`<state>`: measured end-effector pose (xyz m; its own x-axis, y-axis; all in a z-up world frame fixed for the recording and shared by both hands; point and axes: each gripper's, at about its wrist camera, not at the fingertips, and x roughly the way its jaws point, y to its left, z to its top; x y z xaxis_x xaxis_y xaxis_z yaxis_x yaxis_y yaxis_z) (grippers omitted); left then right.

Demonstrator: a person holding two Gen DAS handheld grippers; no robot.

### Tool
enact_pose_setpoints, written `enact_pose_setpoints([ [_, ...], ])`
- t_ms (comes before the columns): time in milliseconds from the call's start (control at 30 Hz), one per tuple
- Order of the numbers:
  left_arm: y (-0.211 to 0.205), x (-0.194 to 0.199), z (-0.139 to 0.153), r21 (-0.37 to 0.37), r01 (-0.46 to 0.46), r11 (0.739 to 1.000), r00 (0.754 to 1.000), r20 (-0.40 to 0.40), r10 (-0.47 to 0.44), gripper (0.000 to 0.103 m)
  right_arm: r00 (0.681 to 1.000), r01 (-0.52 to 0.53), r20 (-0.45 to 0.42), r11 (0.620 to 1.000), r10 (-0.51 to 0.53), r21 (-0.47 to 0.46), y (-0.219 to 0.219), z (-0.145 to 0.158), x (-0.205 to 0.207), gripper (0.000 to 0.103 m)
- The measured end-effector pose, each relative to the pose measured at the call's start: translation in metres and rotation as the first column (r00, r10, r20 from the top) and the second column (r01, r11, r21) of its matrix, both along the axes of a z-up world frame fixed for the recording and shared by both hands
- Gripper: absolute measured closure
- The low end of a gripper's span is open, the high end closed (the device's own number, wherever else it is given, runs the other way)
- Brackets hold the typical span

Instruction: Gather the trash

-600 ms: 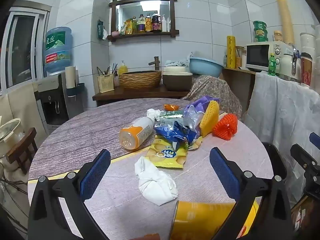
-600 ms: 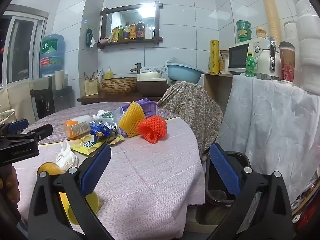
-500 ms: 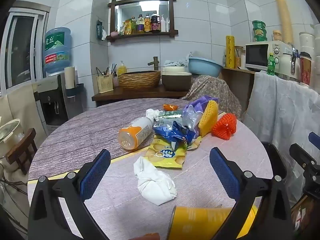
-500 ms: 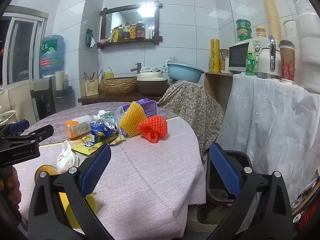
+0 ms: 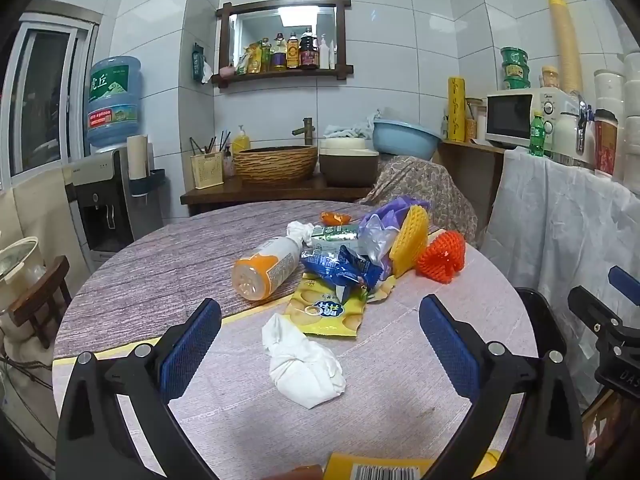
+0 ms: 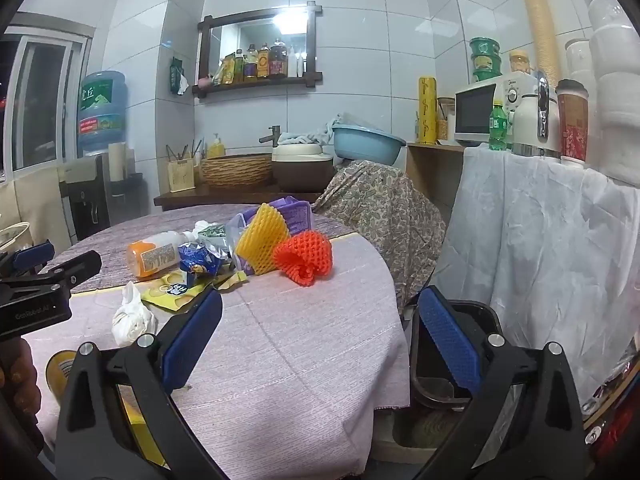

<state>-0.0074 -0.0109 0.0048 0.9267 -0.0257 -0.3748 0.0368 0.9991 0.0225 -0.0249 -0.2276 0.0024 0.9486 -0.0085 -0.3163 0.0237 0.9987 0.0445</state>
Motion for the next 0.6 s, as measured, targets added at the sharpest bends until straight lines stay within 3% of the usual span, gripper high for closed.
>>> enact_pose_setpoints([
  [600, 0.0081, -0.0041, 0.0047, -0.005, -0.002, 1.0, 1.0, 0.021, 0.002, 0.005, 1.0, 0.001, -0.007, 1.0, -0.001, 0.005, -0.001, 0.0013, 0.0001, 0.006],
])
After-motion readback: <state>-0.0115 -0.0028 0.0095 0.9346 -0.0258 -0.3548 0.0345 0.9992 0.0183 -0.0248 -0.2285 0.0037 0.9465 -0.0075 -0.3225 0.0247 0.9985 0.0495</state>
